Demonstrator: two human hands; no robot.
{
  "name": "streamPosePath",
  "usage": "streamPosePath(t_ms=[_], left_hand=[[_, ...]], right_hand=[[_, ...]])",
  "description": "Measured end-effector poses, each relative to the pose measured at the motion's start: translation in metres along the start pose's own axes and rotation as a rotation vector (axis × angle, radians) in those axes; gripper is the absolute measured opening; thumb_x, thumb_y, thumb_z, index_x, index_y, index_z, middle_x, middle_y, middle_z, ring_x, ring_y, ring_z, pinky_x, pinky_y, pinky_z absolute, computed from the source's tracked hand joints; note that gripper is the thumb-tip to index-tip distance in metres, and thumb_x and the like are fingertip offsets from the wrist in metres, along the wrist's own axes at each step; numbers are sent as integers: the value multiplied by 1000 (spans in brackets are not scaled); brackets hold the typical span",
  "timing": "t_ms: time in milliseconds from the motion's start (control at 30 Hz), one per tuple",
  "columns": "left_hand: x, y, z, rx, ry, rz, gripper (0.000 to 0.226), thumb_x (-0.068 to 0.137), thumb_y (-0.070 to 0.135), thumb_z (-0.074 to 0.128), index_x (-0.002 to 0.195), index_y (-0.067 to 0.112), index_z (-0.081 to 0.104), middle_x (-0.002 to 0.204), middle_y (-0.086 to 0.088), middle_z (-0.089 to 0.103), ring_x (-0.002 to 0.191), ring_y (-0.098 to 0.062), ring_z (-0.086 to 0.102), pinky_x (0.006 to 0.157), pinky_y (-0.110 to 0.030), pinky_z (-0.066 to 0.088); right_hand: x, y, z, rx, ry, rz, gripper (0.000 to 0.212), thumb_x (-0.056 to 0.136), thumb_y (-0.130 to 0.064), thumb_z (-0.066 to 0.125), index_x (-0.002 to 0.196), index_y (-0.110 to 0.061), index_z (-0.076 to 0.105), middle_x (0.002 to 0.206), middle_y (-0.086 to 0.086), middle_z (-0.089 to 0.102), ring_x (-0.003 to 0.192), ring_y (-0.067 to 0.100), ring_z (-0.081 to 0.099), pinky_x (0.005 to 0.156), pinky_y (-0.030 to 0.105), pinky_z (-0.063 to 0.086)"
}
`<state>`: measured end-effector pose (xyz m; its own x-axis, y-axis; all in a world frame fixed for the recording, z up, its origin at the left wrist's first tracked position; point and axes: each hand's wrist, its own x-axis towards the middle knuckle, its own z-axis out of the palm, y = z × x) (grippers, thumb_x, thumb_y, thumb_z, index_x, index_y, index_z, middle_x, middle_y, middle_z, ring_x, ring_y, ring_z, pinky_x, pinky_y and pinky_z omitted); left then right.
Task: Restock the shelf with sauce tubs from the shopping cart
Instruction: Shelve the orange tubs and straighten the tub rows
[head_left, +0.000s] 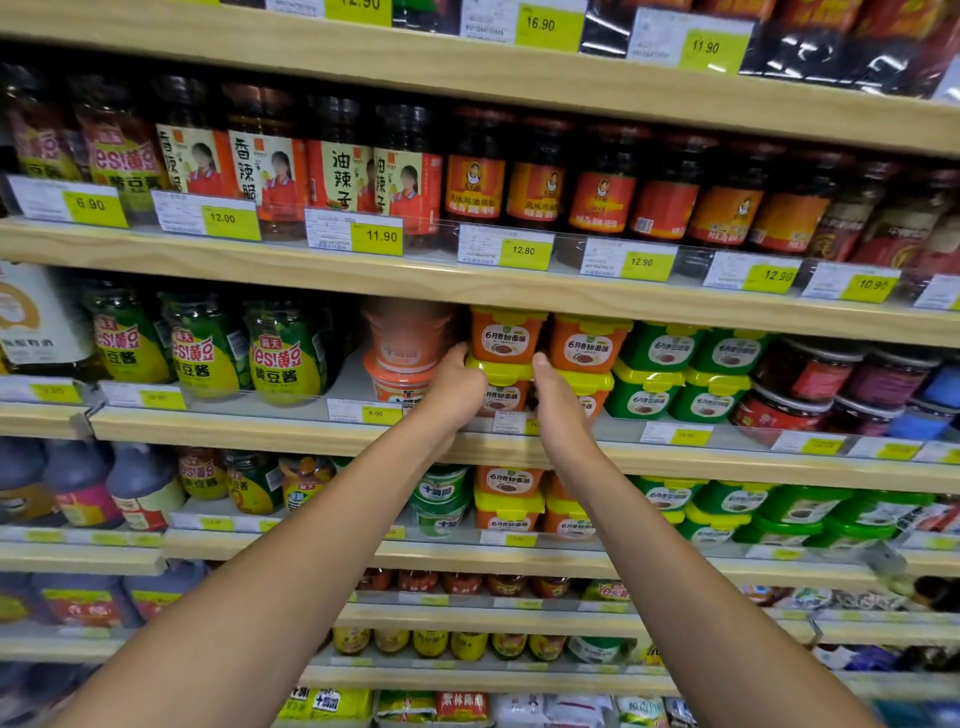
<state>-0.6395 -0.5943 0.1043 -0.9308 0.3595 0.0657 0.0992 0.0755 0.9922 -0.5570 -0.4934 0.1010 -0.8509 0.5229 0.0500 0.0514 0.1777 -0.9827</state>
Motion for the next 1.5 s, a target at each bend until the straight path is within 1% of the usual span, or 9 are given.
streamPosePath(t_ms=[133, 300, 600, 733, 900, 967, 1067, 1267, 1500], left_hand=[[0, 2, -2, -15, -7, 24, 58, 96, 2, 55, 149, 24, 45, 121, 4, 62, 107, -16, 63, 77, -24, 56], [5, 1, -1, -13, -23, 26, 59, 96, 0, 53, 149, 23, 45, 129, 1, 64, 112, -17, 64, 71, -16, 55], [4, 0, 4, -8, -4, 60, 53, 97, 9, 58, 147, 24, 46, 126, 5, 63, 116, -16, 61, 95, -30, 52], [1, 0, 4, -31, -2, 61, 53, 97, 9, 58, 146, 24, 48, 128, 2, 65, 115, -16, 62, 94, -31, 54], [-5, 2, 4, -1, 14, 58, 52, 95, 7, 57, 143, 27, 50, 124, 3, 67, 109, -15, 65, 82, -26, 56], [-9, 3, 3, 1, 12, 55, 52, 95, 7, 57, 142, 27, 50, 123, 5, 66, 103, -7, 64, 72, -18, 54], [-16, 5, 2, 7, 16, 58, 49, 97, 8, 57, 143, 24, 49, 121, 6, 65, 94, 3, 60, 58, -5, 47], [-27, 12, 0, 30, 20, 47, 51, 95, 6, 59, 143, 21, 50, 126, 2, 65, 108, -11, 64, 70, -12, 48], [-45, 20, -2, 30, 4, 29, 51, 96, 3, 55, 143, 21, 51, 128, 1, 65, 111, -14, 63, 73, -17, 48]], right_hand=[[2, -7, 9, 75, -2, -26, 65, 98, -70, 29, 148, -33, 45, 140, -15, 51, 129, 8, 45, 111, 29, 25], [17, -9, 22, 81, 21, 16, 94, 67, -93, 27, 142, -41, 50, 138, -8, 60, 126, 18, 57, 109, 49, 44], [24, -8, 28, 45, 52, 44, 95, 65, -92, 23, 143, -41, 45, 136, 1, 61, 118, 27, 59, 104, 54, 47], [22, -5, 26, 44, 31, 35, 94, 63, -94, 23, 137, -43, 50, 113, -5, 58, 100, 20, 51, 89, 44, 44], [18, -5, 24, 10, 21, 47, 93, 65, -94, 23, 134, -41, 53, 90, -16, 53, 98, 22, 50, 100, 50, 46], [13, -6, 23, 17, 2, 51, 88, 66, -94, 25, 134, -45, 53, 112, -9, 64, 110, 25, 58, 104, 49, 45], [3, -11, 21, 42, -14, 37, 75, 77, -86, 28, 137, -46, 50, 135, -6, 60, 124, 22, 55, 108, 51, 43], [1, -10, 21, 54, -50, 57, 92, 68, -92, 29, 145, -44, 45, 144, -10, 54, 133, 21, 50, 112, 52, 39], [-2, -11, 16, 73, -97, 46, 83, 71, -90, 34, 138, -45, 50, 136, -14, 60, 127, 15, 54, 112, 50, 39]])
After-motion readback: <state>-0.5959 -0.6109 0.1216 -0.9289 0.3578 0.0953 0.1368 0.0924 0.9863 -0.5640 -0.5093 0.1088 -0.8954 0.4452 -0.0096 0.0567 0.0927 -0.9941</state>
